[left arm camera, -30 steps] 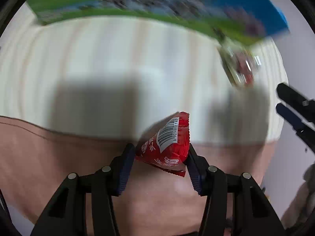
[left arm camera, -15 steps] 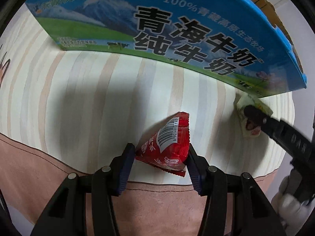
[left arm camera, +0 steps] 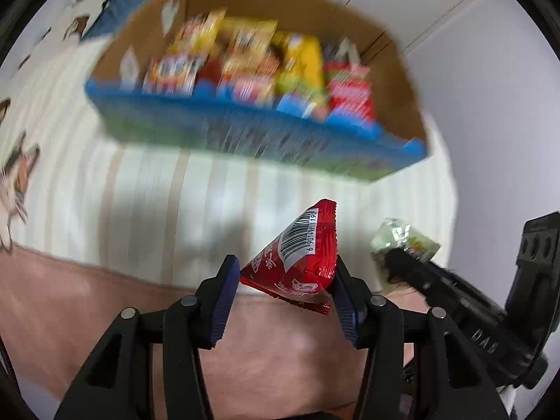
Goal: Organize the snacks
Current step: 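Carry both packets into the box and open both tools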
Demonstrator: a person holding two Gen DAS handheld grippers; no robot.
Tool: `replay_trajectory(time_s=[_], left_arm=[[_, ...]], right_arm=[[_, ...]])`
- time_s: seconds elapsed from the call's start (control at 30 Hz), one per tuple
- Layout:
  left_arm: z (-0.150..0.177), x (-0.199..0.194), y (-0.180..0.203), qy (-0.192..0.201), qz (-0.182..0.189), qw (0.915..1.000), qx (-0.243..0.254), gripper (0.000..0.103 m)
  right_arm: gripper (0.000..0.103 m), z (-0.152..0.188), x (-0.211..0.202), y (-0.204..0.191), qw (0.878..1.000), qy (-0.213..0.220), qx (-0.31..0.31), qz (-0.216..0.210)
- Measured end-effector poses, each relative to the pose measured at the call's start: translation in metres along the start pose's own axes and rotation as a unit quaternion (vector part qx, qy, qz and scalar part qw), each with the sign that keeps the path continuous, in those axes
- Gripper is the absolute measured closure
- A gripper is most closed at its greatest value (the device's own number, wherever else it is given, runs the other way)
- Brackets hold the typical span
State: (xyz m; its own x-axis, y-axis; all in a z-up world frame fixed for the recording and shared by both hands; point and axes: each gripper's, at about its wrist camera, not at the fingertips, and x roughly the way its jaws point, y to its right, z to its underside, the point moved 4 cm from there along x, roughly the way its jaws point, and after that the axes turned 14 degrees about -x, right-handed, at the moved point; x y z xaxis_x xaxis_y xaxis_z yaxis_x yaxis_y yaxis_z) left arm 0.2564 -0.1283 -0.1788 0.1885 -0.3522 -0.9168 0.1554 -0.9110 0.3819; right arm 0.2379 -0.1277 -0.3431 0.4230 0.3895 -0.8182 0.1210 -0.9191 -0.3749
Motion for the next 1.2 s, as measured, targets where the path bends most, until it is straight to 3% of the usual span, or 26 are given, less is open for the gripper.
replay_trajectory(time_s=[0.13, 0.27, 0.4, 0.47, 0.57, 0.77, 0.97, 1.0, 1.07, 1.1, 1.13, 1.2], left_arm=[[-0.032, -0.034, 0.021, 0.020, 0.026, 0.9993, 0.019, 0.054], [-0.084, -0.043, 0.036, 0.043, 0.024, 0.9982, 0.033, 0.054], [-0.137, -0.038, 0.030, 0.038, 0.013, 0.9990, 0.020, 0.054], [-0.161, -0.032, 0.024, 0.037, -0.004, 0.9992, 0.016, 0.054], [-0.192, -0.009, 0.020, 0.027, -0.030, 0.9991, 0.016, 0.054], [-0.230, 0.056, 0.011, -0.042, -0.066, 0.9968, 0.019, 0.054], [-0.227, 0.106, -0.003, -0.127, -0.097, 0.9872, 0.007, 0.052], [-0.226, 0.109, -0.005, -0.131, -0.102, 0.9861, 0.007, 0.049], [-0.228, 0.114, -0.010, -0.127, -0.112, 0.9855, 0.006, 0.039], [-0.228, 0.115, -0.011, -0.127, -0.113, 0.9854, 0.006, 0.023], [-0.228, 0.116, -0.013, -0.125, -0.115, 0.9854, 0.007, 0.014], [-0.228, 0.114, -0.016, -0.116, -0.120, 0.9858, 0.010, 0.014]], right_arm=[[0.059, -0.037, -0.024, -0.017, 0.999, 0.028, -0.024, -0.016], [0.059, -0.087, -0.021, -0.033, 0.998, 0.043, -0.048, -0.018], [0.064, -0.133, 0.004, -0.029, 0.998, 0.033, -0.050, -0.009], [0.070, -0.153, 0.024, -0.024, 0.999, 0.021, -0.049, -0.003], [0.070, -0.178, 0.054, -0.018, 0.998, -0.003, -0.055, 0.010], [0.071, -0.200, 0.104, 0.002, 0.998, -0.049, -0.033, 0.018], [0.070, -0.200, 0.143, 0.024, 0.994, -0.107, -0.009, 0.032], [0.068, -0.200, 0.145, 0.026, 0.993, -0.111, -0.006, 0.037], [0.042, -0.199, 0.145, 0.032, 0.992, -0.117, -0.004, 0.052], [0.036, -0.196, 0.143, 0.034, 0.992, -0.115, -0.004, 0.053], [0.026, -0.197, 0.142, 0.036, 0.992, -0.114, -0.005, 0.054], [0.023, -0.197, 0.139, 0.038, 0.991, -0.117, -0.009, 0.061]])
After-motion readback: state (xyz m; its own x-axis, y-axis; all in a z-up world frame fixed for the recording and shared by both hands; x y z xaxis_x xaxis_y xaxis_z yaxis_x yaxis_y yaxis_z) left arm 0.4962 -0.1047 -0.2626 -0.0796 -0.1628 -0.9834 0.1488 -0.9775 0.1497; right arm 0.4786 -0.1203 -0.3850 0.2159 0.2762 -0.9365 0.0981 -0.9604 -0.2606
